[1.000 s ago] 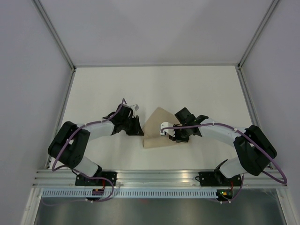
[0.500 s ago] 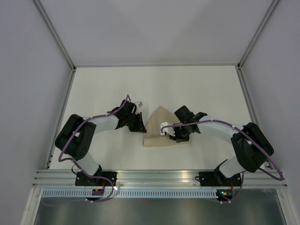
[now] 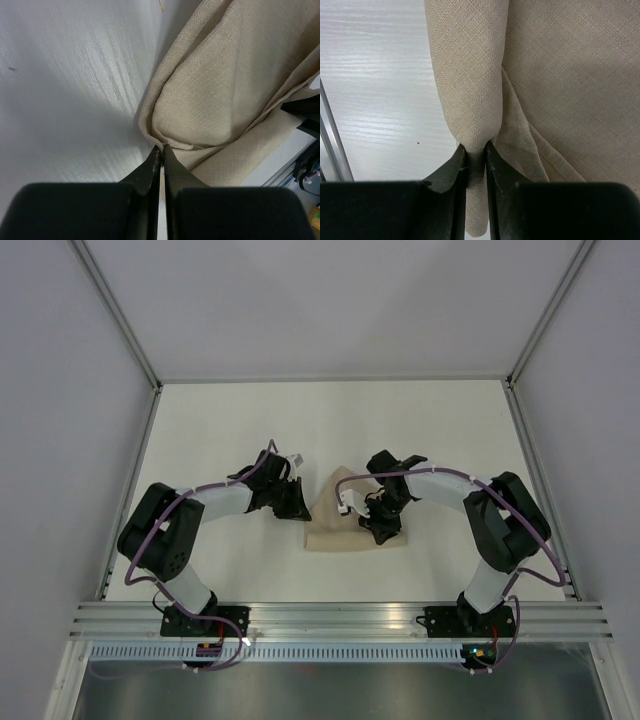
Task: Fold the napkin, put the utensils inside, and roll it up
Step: Roll the napkin at the center of the board.
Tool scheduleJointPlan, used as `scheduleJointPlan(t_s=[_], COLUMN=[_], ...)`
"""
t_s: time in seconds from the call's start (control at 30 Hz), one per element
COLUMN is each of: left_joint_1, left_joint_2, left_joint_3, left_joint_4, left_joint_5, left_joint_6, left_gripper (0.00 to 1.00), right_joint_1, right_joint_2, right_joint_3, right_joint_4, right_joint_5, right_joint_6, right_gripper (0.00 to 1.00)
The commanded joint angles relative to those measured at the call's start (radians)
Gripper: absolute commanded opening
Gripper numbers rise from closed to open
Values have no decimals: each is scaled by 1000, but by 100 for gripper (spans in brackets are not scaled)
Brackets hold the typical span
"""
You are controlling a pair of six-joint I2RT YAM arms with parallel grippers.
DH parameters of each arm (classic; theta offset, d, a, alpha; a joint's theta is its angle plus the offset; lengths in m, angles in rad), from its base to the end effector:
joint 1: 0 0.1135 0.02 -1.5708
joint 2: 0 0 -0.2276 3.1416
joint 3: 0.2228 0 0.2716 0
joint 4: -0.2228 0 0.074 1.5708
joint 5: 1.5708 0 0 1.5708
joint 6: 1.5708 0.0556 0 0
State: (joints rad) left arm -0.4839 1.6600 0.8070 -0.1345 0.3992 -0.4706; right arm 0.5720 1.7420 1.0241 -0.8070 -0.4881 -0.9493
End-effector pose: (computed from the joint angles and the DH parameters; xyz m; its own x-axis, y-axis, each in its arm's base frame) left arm 0.2809 -0.1720 0.0756 -0.9388 0.0215 -0.3438 0.2160 0.8142 -0.5389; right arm 0.2410 0.1862 0.0858 -0.0857 -0.9091 -0.4076 -0.9718 -0.0140 0.2355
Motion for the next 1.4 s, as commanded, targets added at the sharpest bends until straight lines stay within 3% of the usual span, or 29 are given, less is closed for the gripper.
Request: scheduleJointPlan(t_s=[0.0,0.2,0.33,0.53,0.67,0.77,0.9,1.0,1.17,1.37], left_joint_1=[10,14,15,4,-63,-191,-376,-459,-553,-584], left_joint_2=[-40,-271,-409,-664,-723,-700,-542,-436,-293,-119], left_joint_3=[37,8,24,-116,-161,-144,-89,-68,-17,47], left_joint_4=[-10,18,18,194,236,228,184,185,191,222], left_joint_5=[-40,-166,-207,-65,-13,-72,-209,-232,-290,-318], left_joint_6=[33,39,84,171,248,317,414,440,469,504], left_gripper=[14,36,38,39,39,40,40,40,41,40], right_joint_1=[-4,-26,-35,-60,-63,-64,-70,-77,-81,-83], right_joint_2=[109,155,226,330,375,421,464,478,499,511], right_joint_3=[-59,-30,33,140,178,223,264,277,289,304], right_joint_4=[-35,-29,-75,-168,-199,-245,-277,-282,-282,-274], right_joint_5=[43,57,40,-21,-21,-21,-30,-29,-26,-26], right_joint_6=[-22,-13,-11,-34,-42,-51,-55,-54,-48,-31], right_gripper=[1,1,1,1,1,2,2,3,6,6])
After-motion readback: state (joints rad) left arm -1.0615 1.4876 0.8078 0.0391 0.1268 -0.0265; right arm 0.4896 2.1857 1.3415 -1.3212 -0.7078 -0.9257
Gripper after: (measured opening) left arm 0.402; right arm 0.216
